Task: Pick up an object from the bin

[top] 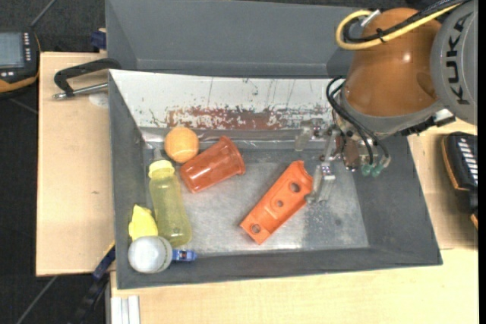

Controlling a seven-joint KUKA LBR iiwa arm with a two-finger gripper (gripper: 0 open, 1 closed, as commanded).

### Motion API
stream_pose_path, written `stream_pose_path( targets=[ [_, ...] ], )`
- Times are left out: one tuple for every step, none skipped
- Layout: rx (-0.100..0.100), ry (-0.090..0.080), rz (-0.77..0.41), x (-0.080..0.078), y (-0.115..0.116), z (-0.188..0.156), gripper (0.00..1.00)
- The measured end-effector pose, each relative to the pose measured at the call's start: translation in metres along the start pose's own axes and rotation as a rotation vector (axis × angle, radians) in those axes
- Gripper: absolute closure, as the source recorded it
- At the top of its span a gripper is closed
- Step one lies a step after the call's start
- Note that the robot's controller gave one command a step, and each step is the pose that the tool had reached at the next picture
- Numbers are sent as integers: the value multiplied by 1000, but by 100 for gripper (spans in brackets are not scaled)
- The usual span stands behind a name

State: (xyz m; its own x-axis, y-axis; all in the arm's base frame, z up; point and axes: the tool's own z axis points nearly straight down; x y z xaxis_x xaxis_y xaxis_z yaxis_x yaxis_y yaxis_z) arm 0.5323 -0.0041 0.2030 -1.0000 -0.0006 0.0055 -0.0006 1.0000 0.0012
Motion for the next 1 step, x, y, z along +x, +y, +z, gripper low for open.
stream_pose_path(
  targets=[
    [0, -9, 0, -2, 0, -4, 0]
  ],
)
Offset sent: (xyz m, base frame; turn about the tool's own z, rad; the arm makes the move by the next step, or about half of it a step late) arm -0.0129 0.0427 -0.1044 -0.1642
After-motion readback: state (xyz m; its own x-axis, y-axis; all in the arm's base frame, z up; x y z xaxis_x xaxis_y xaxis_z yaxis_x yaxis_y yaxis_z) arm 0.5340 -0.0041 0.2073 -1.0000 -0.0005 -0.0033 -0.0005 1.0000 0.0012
